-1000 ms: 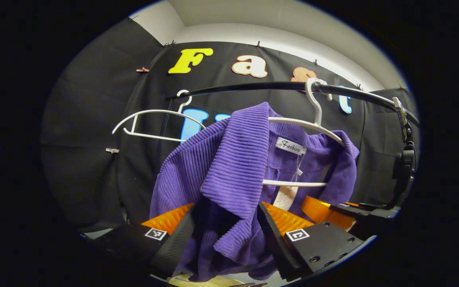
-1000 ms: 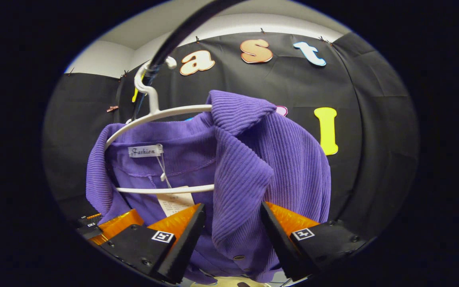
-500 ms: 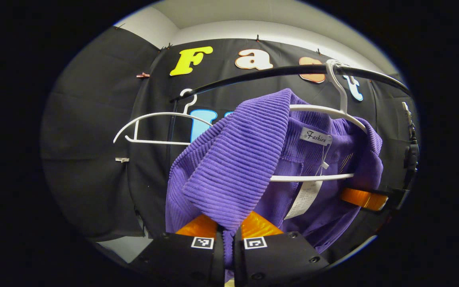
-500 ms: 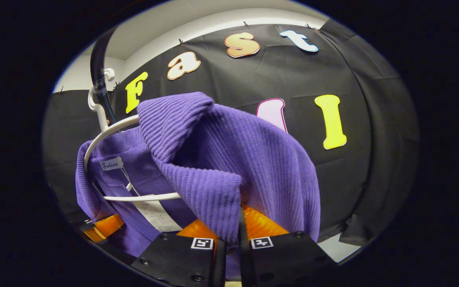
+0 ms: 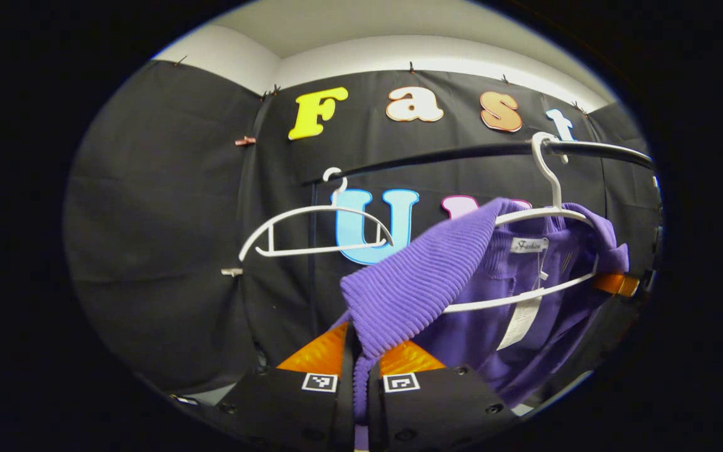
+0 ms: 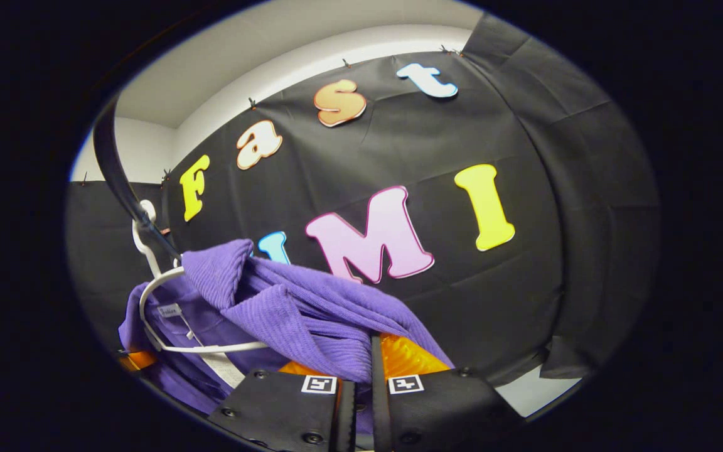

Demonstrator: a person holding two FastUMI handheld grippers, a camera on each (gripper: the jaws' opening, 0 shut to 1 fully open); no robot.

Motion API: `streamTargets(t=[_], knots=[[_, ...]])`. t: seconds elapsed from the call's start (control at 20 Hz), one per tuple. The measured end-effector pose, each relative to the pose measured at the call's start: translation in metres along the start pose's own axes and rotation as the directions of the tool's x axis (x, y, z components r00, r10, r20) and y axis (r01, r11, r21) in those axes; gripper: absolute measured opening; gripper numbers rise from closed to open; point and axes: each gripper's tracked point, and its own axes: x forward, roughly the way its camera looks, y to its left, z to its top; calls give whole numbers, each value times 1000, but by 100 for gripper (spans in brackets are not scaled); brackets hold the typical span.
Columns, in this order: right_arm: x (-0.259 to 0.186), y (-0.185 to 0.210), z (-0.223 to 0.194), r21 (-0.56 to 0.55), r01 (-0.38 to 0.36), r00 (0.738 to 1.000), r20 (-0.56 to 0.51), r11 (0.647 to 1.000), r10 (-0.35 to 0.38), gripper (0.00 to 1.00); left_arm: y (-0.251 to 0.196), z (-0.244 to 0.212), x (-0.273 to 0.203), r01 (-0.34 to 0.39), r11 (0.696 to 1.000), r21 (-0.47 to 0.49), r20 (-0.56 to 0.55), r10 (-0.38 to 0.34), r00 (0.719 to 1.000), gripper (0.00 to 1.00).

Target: Grasp the clothes on the hanger with both hands and then place them into the laundry hamper below.

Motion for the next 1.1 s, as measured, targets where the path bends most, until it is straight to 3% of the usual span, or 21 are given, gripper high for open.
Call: streamTargets(t=[0.2,0.35,0.4,0.55,0.8,1.1], knots=[[-1,1,14,38,-9,1000,15,999,9,15,19,37,5,-42,997,67,116,34,993,12],[-7,10,15,53,-29,999,16,998,28,15,32,50,26,-36,991,130,164,14,986,12],[-9,14,15,52,-40,999,13,998,39,10,36,52,34,-31,989,147,174,5,985,11],[-12,24,27,38,-66,997,41,997,65,14,47,46,64,-20,986,167,179,-11,984,12],[-1,23,29,51,-74,997,38,996,72,14,45,-1,101,93,995,34,73,-96,993,12],[34,22,33,76,-77,995,63,994,73,14,39,-42,132,160,986,-35,-15,-161,987,12]])
